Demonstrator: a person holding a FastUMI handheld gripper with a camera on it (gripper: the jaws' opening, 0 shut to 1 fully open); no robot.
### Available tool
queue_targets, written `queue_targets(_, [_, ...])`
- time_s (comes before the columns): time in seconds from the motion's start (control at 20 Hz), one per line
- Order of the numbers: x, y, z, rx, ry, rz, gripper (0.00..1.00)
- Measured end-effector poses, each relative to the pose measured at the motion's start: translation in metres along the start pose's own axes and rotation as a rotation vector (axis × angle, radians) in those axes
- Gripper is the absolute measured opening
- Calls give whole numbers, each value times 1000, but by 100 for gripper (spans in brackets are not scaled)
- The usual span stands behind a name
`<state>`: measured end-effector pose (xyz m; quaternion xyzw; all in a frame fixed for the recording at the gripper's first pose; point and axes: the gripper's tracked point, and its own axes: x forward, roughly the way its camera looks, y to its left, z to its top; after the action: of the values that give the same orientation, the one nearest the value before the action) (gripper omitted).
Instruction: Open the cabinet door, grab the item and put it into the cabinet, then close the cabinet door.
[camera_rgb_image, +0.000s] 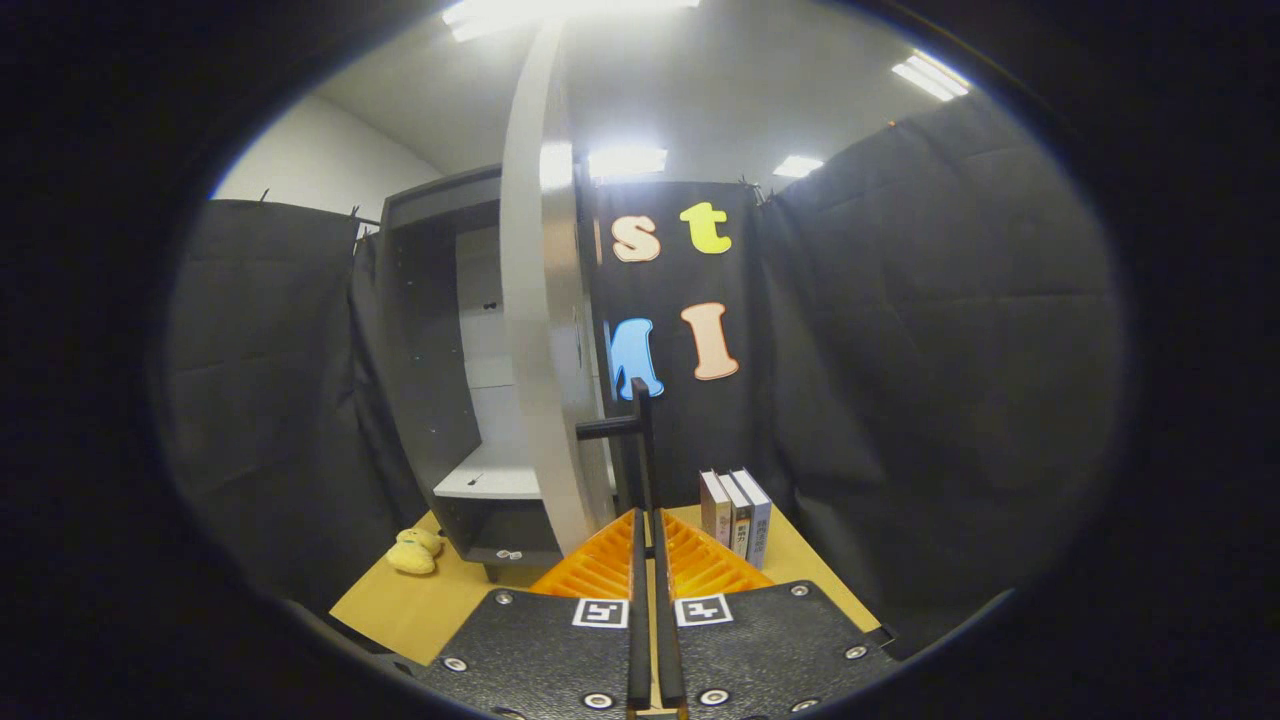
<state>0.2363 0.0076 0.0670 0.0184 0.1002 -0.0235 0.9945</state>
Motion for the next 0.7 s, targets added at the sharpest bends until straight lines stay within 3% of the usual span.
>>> queue_targets(0.3, [-38,24,42,-33,-154,-20,9])
queue_targets(0.55, [-60,78,61,-105,-259,19,25])
queue_targets(0.7, [-57,117,54,-146,-305,50,66])
